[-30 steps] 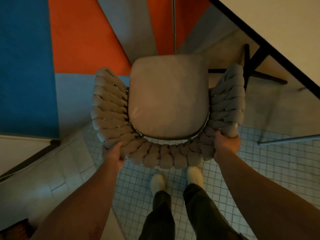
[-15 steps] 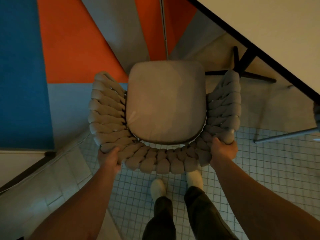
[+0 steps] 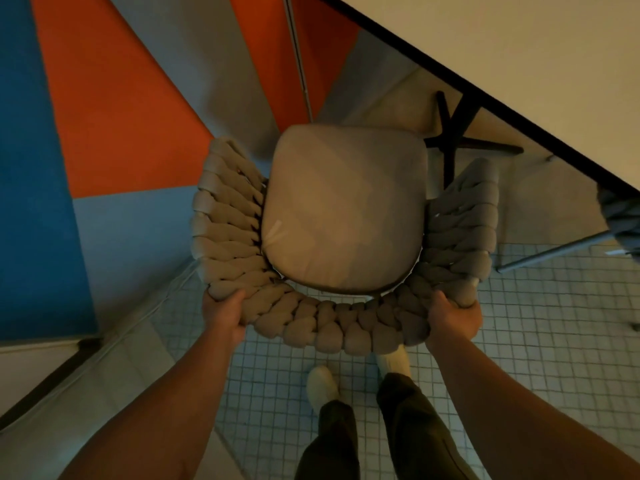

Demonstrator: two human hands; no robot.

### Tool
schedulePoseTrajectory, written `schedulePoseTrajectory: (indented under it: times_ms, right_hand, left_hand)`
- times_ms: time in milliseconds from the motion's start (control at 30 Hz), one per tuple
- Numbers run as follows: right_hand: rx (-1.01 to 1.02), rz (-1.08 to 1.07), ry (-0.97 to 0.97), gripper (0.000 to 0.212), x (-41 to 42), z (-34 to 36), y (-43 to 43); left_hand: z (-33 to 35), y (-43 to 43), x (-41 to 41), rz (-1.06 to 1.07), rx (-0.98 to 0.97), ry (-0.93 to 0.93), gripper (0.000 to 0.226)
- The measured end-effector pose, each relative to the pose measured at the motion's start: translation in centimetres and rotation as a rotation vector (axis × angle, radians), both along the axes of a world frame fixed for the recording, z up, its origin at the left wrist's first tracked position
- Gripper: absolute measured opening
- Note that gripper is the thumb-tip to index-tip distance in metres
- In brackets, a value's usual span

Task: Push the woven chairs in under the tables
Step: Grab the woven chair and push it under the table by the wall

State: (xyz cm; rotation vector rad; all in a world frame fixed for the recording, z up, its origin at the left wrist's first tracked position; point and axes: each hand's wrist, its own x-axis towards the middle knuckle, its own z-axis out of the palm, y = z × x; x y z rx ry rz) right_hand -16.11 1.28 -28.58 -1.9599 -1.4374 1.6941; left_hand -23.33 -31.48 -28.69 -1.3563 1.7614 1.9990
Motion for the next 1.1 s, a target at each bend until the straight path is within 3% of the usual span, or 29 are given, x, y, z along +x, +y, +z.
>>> schedulePoseTrajectory:
  times_ms: [467,933,1100]
  right_hand:
    - [0.069,0.004,0.000,0.052,0.3,0.1,-1.4]
    - [-0.007,0.018,-0.034,0.058,0.9,1.2,-1.9]
    - [0.037,-0.004,-0.085,0.058,0.4,1.2,-2.1]
  left_hand:
    - [-0.7,-0.3,-0.2,-0.049,-0.016,-0.013,0.055]
    - [0.6,-1.9,-0.2,-0.138,-0.063,-0.113,0.062]
    - [-0.1,-3.6,-1.9,-0.198,0.081,-0.130,0.071]
